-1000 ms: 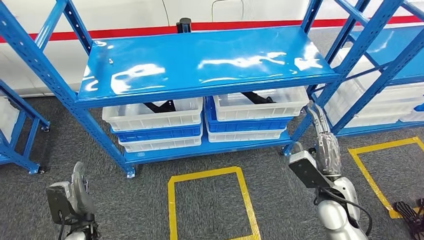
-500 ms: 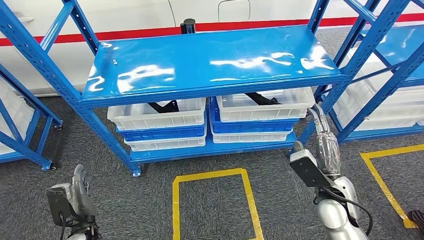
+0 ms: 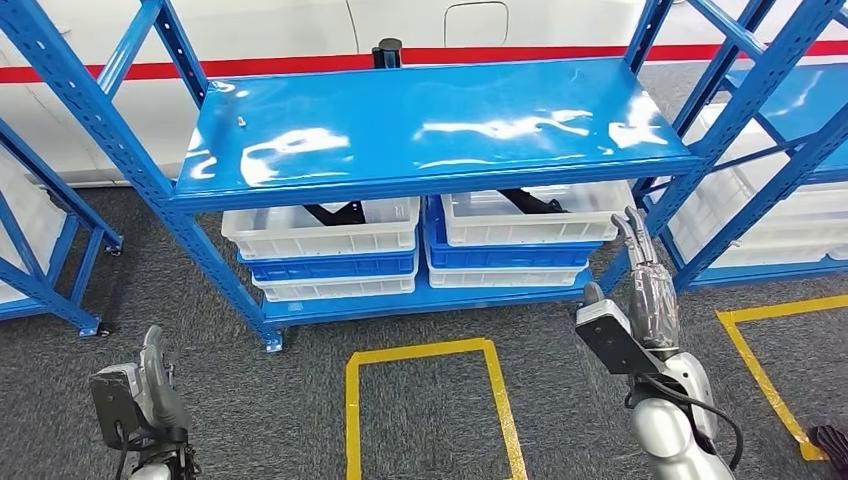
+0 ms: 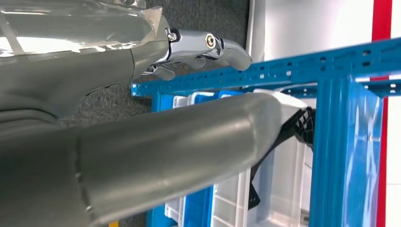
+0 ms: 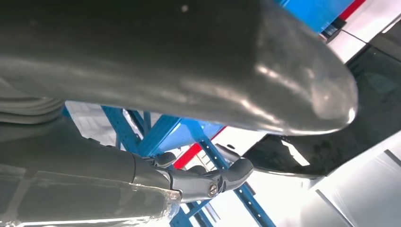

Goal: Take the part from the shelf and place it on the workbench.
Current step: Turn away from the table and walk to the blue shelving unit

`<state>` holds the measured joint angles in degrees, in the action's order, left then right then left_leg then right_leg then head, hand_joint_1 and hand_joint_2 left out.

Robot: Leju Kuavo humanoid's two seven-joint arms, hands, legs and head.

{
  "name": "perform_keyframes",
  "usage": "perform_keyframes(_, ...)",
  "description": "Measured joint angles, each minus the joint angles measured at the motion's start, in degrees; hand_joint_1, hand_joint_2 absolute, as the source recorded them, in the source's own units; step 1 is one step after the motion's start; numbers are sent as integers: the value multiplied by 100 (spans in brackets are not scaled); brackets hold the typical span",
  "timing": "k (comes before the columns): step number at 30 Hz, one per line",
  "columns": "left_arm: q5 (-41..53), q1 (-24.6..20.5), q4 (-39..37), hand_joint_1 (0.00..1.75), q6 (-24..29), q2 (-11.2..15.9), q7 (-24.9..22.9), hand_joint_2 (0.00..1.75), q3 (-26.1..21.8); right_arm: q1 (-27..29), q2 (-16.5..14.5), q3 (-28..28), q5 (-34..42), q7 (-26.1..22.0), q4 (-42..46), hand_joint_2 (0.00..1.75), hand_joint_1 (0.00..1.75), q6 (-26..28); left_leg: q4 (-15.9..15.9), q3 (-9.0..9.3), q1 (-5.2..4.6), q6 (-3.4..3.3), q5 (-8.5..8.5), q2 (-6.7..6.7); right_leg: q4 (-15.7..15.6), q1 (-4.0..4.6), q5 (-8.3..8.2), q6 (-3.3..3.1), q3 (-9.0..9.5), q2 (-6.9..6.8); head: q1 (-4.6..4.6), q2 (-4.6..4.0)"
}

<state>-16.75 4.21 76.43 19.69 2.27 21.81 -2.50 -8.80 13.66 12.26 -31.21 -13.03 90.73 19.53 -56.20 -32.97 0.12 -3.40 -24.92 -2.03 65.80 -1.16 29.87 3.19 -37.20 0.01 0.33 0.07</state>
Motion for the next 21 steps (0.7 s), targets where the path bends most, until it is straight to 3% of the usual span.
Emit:
perform_keyframes(2,-1,12,-1,0,1,0,0,0,-1,8,4,3,0,0,-17,0,0,0,-4,-10,0,-4,0,-12,695,-2,245,0,-341,0,7,0)
perform_keyframes(3,-2,16,-2,0,1,0,0,0,-2,13,4,4,0,0,-27,0,0,0,-7,-13,1,-2,-2,-25,809,-6,259,32,-400,0,7,0)
perform_keyframes(4,-3,19,-2,0,1,0,0,0,-2,15,4,5,0,0,-34,0,0,0,-10,-12,5,3,-3,-47,681,-13,181,83,-336,0,9,0)
perform_keyframes(6,-4,19,-2,0,0,-2,0,0,-1,7,7,5,0,0,-40,0,0,0,-30,-7,14,32,-17,-99,-127,-39,-130,188,70,34,11,0)
perform_keyframes(7,-4,19,-2,0,-1,-2,0,0,0,0,6,7,0,1,-44,0,0,0,-49,-14,5,59,-31,-125,-510,-40,-257,195,272,56,13,0)
perform_keyframes(9,-4,21,-1,0,-2,0,0,0,0,-9,7,8,0,1,-51,0,0,2,-82,-41,-12,114,-46,-161,-832,-26,-355,117,443,80,11,0)
perform_keyframes(11,-4,27,-1,0,-2,6,0,0,-2,-10,7,13,-1,1,-56,0,0,4,-92,-65,-7,162,-47,-183,-816,-20,-369,16,438,45,7,0)
perform_keyframes(13,-3,25,-1,0,-4,11,1,0,-2,-16,4,19,-3,0,-57,0,0,5,-226,-136,4,221,-146,-78,-825,-46,-379,-63,447,6,-1,0)
perform_keyframes(14,-3,16,-1,0,-6,13,1,0,-2,-18,4,20,-3,0,-58,0,0,7,-441,-240,11,251,-276,4,-833,-61,-380,-111,453,-16,-12,0)
perform_keyframes(16,-3,6,-3,0,-8,13,1,0,0,-14,4,22,-5,0,-61,0,0,9,-1186,-602,31,298,-625,136,-833,-48,-369,-176,452,-65,-31,0)
perform_keyframes(18,-4,12,-12,0,-8,13,0,0,2,-8,2,26,-6,0,-66,0,0,9,-1754,-902,52,323,-785,163,-832,-37,-364,-191,450,-112,-33,0)
perform_keyframes(19,-4,13,-16,0,-9,13,0,0,2,-7,1,27,-6,0,-68,0,0,9,-1722,-900,59,324,-701,171,-831,-36,-362,-192,453,-132,-34,0)
perform_keyframes(21,-4,4,-22,0,-9,13,0,0,1,-8,-2,29,-7,0,-70,0,0,11,-1073,-587,65,303,-318,218,-831,-39,-358,-189,469,-163,-35,0)
